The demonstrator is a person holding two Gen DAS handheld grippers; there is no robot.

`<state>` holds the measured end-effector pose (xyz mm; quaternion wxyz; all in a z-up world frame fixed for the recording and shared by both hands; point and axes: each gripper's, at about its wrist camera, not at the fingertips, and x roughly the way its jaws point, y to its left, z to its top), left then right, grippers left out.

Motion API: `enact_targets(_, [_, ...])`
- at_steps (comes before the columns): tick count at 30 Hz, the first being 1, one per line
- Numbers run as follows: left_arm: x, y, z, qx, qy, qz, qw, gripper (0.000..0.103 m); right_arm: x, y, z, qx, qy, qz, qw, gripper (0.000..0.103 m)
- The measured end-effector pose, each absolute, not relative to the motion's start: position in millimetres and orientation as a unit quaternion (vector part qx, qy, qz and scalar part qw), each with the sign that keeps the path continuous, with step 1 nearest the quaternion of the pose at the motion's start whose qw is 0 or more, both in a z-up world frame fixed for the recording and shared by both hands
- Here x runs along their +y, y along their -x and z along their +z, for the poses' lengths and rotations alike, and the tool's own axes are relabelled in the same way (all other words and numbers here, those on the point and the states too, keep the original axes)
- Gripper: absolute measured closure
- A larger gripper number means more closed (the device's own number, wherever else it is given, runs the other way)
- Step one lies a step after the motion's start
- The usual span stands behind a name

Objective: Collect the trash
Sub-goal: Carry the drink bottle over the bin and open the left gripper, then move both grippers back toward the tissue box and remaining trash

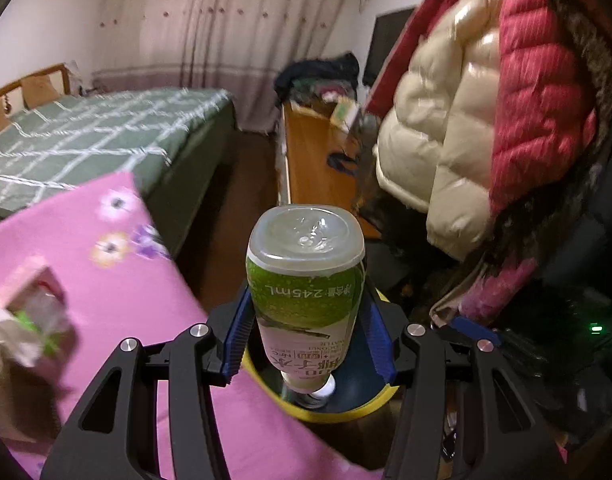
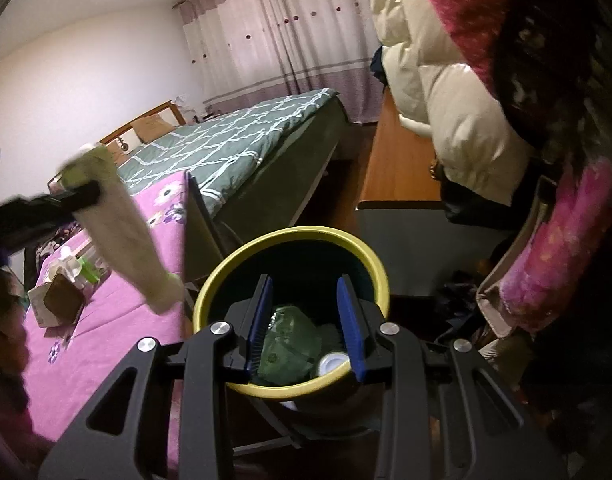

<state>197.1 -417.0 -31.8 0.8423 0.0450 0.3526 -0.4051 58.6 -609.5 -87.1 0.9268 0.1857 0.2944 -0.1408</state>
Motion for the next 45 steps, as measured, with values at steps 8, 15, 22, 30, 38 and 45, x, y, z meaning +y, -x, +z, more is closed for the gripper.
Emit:
enact_targets(8, [-429.9, -202.6, -56.0, 0.365, -0.040, -0.398, 0.841, 0.030, -603.6, -62.2, -84.2, 0.295, -0.180, -0.145, 0.927, 0.063])
enact_targets(15, [-335.8, -196.0, -11.7, 0.310, -0.021, -0.352, 0.883, 0.017, -579.6, -83.7, -86.4, 0.309, -0.166, -0.119, 0.929, 0.063])
enact_targets(22, [-186.2, -193.3, 2.6, 0.277, 0.014, -0.216, 0.936, 0.011, -522.9, -130.6, -89.2, 0.336, -0.138, -0.053, 0.930, 0.063])
enact_targets(30, [-54.1, -194.7, -19.9, 0.275, 0.041, -0.068, 0.958, 0.010, -441.0, -194.8, -75.7, 0.346, -0.103, 0.033, 0.932, 0.063])
enact_targets(38, [10.1, -199.5, -46.3, 0.284, 0.088, -0.024, 0.954, 0.010, -361.0, -261.6, -55.0, 0.354, -0.055, 0.106, 0.928, 0.063])
enact_targets(45, [28.1, -196.6, -54.8, 0.282, 0.097, -0.013, 0.954, 0.010, -293.9, -307.3, -46.7, 0.374, -0.012, 0.173, 0.911, 0.063])
